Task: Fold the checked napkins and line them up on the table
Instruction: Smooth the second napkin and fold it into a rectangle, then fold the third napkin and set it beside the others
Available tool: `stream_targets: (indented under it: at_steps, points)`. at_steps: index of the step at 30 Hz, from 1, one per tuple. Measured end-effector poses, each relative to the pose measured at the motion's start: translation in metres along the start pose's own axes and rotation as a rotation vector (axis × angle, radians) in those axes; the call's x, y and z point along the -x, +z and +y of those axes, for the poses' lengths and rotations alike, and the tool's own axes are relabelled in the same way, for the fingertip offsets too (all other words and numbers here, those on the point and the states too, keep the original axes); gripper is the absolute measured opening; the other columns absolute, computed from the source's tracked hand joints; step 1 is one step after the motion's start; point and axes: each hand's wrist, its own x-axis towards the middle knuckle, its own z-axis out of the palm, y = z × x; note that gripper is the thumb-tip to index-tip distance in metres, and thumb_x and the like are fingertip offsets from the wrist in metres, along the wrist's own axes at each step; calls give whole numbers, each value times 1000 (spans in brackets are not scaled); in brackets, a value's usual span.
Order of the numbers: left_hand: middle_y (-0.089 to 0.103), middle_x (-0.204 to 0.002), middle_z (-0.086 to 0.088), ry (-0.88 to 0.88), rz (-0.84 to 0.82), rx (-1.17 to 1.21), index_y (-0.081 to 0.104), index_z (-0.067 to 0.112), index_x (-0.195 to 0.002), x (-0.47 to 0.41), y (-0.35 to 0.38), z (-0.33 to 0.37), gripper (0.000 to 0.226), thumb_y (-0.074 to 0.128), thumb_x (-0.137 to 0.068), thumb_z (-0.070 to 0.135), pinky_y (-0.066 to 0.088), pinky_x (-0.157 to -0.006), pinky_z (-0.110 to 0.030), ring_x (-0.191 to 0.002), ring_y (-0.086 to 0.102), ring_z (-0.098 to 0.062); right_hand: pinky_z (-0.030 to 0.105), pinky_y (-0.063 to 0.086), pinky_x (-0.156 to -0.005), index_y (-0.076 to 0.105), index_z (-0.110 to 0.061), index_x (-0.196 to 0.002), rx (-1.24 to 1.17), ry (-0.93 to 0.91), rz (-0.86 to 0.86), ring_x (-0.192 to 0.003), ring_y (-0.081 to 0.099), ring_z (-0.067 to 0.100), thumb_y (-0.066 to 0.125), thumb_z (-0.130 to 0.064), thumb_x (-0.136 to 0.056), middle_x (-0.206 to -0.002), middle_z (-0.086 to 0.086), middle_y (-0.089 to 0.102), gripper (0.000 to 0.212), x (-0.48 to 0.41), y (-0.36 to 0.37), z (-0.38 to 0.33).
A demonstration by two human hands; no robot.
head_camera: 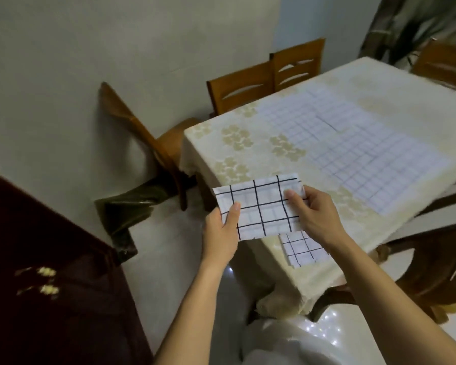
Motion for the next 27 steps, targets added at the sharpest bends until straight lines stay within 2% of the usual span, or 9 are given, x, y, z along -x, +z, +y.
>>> stream_targets:
  at_steps: [3, 7, 11, 13, 14, 17, 21, 24, 27]
  points:
    - [62, -90, 1, 46, -23, -73, 57, 25, -92, -36, 11, -12, 25, 57, -101, 48, 56, -84, -49, -84, 61, -9, 13, 32, -48, 56, -18, -68, 20, 30, 32, -45, 44, 0, 60, -27, -101, -48, -20, 49, 35, -28, 8, 25]
    - [70, -92, -2, -19, -43, -153, 60, 27, -91, -82, 20, -33, 27, 59, -98, 54, 57, -87, -49, -87, 67, -12, 14, 34, -49, 53, -26, -66, 55, 103, 19, -48, 46, -1, 62, -27, -100, -50, -22, 52, 35, -67, 27, 56]
    - [74, -104, 2, -111, -77, -187, 67, 29, -101, -128, 38, -44, 12, 59, -104, 37, 58, -95, -43, -98, 69, -8, 15, 35, -49, 56, -25, -67, 98, 156, 26, -51, 49, 2, 62, -30, -99, -54, -8, 53, 34, -110, 35, 86]
    - [73, -103, -5, -206, -82, -176, 68, 15, -110, -150, 56, -51, 29, 57, -104, 41, 60, -88, -41, -92, 69, -15, 23, 34, -51, 58, -10, -71, 133, 226, 47, -54, 50, 11, 60, -35, -100, -59, 3, 55, 39, -131, 35, 107]
    - [71, -95, -9, -277, -88, -193, 65, 9, -114, -160, 65, -56, 37, 55, -105, 43, 61, -74, -35, -80, 68, -18, 29, 37, -54, 59, -4, -75, 154, 269, 61, -57, 52, 19, 57, -38, -100, -62, 8, 57, 42, -139, 34, 119]
    - [61, -83, -11, -457, -154, -298, 55, 3, -124, -181, 83, -68, 49, 47, -106, 48, 43, -42, -22, -52, 53, -15, 32, 47, -59, 66, -10, -89, 194, 391, 61, -55, 63, 20, 54, -41, -101, -68, 3, 66, 35, -154, 29, 145]
    - [68, -121, -10, -532, -352, -275, 57, 14, -131, -205, 93, -81, 29, 49, -109, 32, 47, -46, -26, -52, 64, -9, 27, 45, -62, 69, -14, -97, 280, 467, 76, -64, 62, 14, 62, -30, -99, -79, -1, 67, 18, -164, 20, 172]
    - [69, -103, -7, -578, -543, -332, 62, 11, -119, -220, 97, -93, 17, 53, -107, 20, 52, -50, -29, -56, 66, -12, 17, 35, -56, 67, -11, -100, 323, 549, 151, -66, 53, 8, 61, -24, -99, -77, -2, 61, 14, -167, 17, 186]
    - [70, -79, -8, -536, -655, -486, 64, 6, -98, -236, 103, -108, 17, 59, -105, 21, 59, -57, -32, -53, 66, -13, 30, 42, -63, 65, -10, -105, 379, 660, 189, -73, 56, 20, 59, -25, -101, -91, 8, 66, 17, -167, 19, 200]
